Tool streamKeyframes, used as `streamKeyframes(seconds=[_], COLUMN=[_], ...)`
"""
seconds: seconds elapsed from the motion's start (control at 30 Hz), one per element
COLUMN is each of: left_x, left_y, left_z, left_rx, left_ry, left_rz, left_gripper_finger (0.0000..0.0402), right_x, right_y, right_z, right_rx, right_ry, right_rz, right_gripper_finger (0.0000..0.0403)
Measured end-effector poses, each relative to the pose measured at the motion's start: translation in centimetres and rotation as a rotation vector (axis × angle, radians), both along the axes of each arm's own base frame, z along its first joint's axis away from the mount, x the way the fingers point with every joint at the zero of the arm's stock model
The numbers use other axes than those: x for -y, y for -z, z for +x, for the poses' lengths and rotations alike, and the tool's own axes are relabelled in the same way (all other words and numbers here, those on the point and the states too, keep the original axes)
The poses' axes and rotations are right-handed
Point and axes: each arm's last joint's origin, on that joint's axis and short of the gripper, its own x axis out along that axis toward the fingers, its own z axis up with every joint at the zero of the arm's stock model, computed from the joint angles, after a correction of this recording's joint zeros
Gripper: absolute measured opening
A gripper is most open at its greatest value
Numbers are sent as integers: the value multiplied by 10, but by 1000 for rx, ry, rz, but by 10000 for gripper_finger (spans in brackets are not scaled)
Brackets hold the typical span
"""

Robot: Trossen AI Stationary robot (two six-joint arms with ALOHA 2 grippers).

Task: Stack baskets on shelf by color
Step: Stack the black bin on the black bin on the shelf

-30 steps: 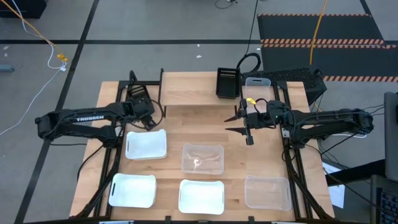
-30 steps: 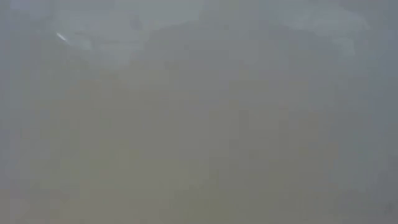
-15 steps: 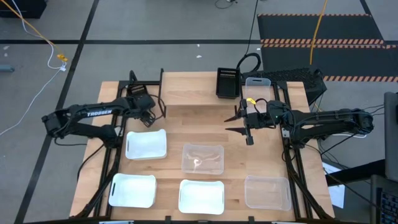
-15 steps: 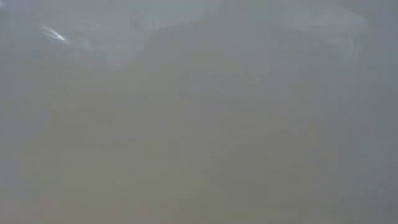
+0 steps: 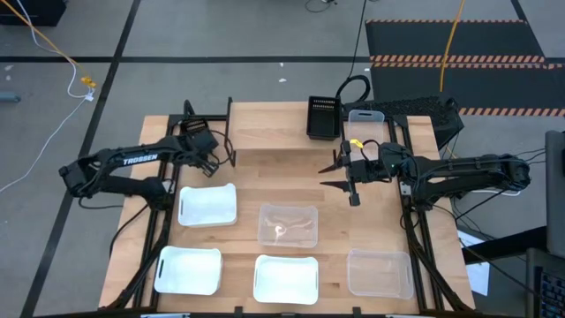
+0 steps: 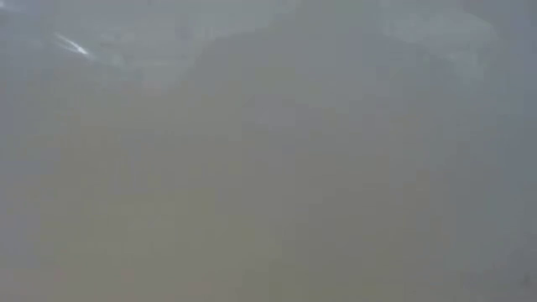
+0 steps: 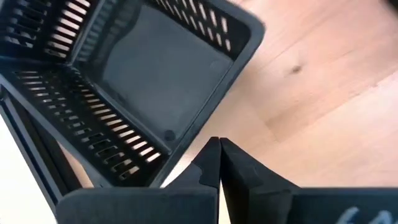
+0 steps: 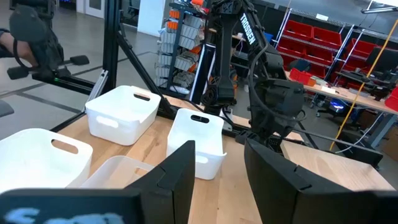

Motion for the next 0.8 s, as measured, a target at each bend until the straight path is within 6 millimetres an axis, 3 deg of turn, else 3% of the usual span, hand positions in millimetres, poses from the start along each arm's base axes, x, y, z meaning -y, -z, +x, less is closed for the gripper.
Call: streamKeyframes(seconds=[0.23,0.33,0.47,0.7,0.8], left_x=[9,10,4,-9,-14], left_y=[-40,-48,-38,-6,0], left_z=[0,-1,-3,-11,-10], left_rx=[125,177,155,29,22], left_ry=[-46,-34,-69,-119,-113], left_rz=[54,91,83,4,-30], left_gripper_finger=[5,8,49,188,223], right_x=[0,0,0,0,0], right_y=[0,0,0,2,2], right_z=[0,0,0,0,0], right_rx=[0,1,1,-19,-20], right_ry=[0,0,0,0,0], right_rz=[-4,-5,-9,-7,-7], right_gripper_finger=[131,132,132,132,132])
